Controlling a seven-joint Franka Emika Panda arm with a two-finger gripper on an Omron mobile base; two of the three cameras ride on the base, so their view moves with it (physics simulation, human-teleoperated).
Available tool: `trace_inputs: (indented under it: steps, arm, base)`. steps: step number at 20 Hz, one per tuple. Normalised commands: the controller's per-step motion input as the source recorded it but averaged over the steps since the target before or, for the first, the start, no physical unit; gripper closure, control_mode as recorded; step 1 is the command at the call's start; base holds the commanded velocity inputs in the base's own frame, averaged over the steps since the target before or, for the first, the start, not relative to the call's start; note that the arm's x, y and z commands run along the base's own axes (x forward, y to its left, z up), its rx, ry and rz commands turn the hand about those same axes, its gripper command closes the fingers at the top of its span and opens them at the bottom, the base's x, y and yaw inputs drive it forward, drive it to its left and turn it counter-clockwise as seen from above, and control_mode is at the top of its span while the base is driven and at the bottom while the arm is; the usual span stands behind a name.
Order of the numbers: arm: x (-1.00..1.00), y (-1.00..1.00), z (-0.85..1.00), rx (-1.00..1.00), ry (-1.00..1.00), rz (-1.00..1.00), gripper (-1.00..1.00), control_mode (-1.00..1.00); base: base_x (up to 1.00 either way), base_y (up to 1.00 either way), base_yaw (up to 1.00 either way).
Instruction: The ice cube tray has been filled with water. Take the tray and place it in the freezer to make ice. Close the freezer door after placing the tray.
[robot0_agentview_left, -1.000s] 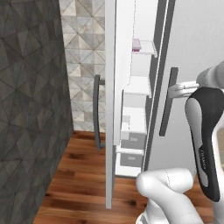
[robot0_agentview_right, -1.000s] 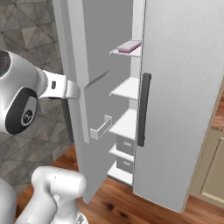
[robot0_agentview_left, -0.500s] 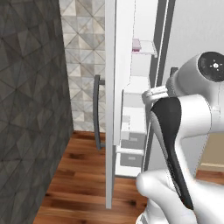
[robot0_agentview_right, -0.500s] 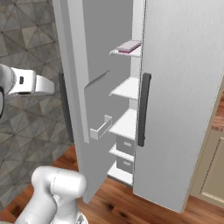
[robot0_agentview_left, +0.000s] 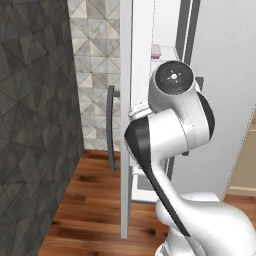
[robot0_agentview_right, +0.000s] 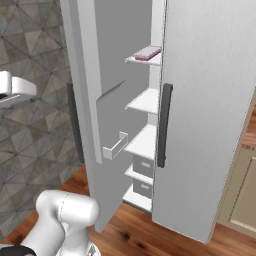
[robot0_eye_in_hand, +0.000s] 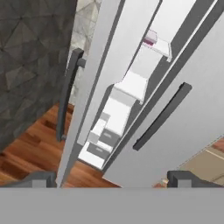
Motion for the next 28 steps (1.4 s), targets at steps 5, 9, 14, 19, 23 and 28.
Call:
trace_inputs:
  steps: [5,9,14,19,23,28]
  arm:
    - [0.36,0.46,-0.21,-0.28,0.00,0.00,-1.00,-1.00]
    - [0.50,0.46,-0.18,-0.25,0.00,0.00,-1.00,-1.00]
    - [0.66,0.43,-0.07,-0.19,0.07,0.00,-1.00,-1.00]
    - [0.76,0.09,-0.14,-0.12,0.03,-0.03,-1.00,-1.00]
    - [0.67,0.00,-0.07,-0.06,0.01,-0.01,-1.00,-1.00]
    - [0.64,0.00,0.00,-0.02,0.02,0.02,-1.00,-1.00]
  base:
    - [0.00,0.00,0.00]
    - [0.00,0.00,0.00]
    - [0.00,0.00,0.00]
    - [0.00,0.00,0.00]
    - [0.00,0.00,0.00]
    - [0.00,0.00,0.00]
